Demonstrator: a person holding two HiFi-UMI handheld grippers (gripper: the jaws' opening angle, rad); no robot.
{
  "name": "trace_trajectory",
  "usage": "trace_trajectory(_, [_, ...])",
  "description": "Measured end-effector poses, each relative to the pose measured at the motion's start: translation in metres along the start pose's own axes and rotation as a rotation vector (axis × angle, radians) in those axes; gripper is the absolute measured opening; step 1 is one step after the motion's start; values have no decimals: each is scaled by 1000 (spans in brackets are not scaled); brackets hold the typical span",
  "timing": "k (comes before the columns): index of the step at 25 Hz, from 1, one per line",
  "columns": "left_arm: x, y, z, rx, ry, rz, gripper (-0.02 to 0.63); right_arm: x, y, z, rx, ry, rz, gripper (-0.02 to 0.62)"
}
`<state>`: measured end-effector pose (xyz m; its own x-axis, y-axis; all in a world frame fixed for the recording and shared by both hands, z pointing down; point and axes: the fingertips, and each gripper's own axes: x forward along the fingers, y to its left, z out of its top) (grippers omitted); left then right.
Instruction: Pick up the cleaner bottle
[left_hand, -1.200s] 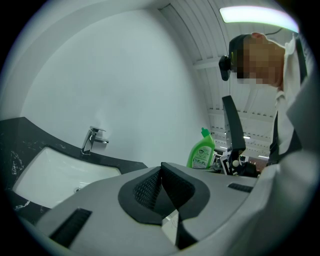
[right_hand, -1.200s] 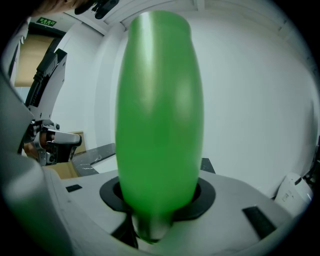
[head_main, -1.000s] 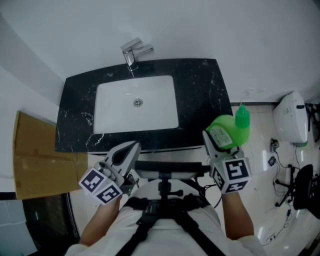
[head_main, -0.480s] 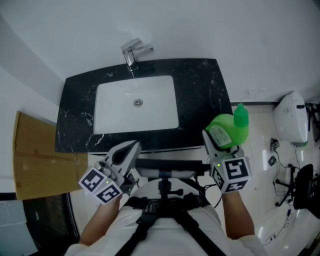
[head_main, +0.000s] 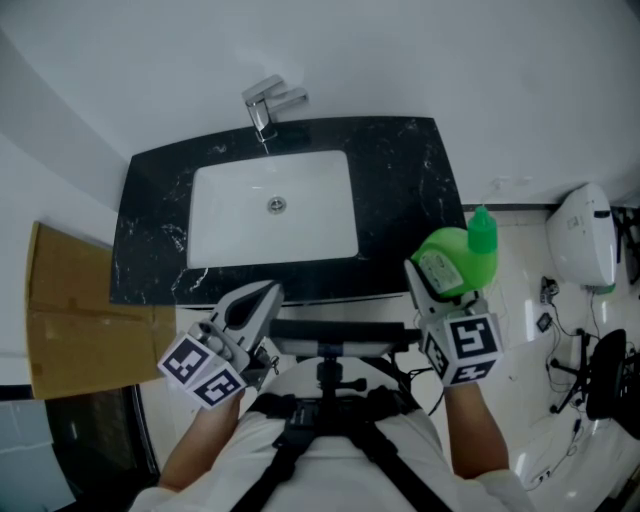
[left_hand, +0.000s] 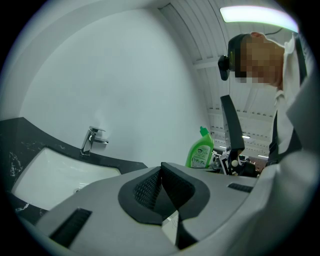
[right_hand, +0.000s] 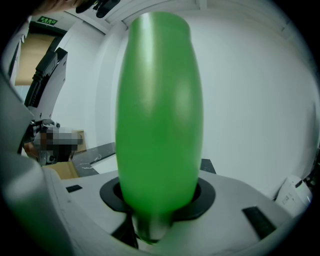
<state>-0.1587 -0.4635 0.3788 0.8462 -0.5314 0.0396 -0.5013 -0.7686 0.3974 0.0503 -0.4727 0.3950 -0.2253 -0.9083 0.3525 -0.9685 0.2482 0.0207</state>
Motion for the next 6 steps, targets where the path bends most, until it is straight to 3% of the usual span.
trace_trajectory(6, [2,1,0,-2,1,-1,-5,4,-1,-1,-5,5,6,175])
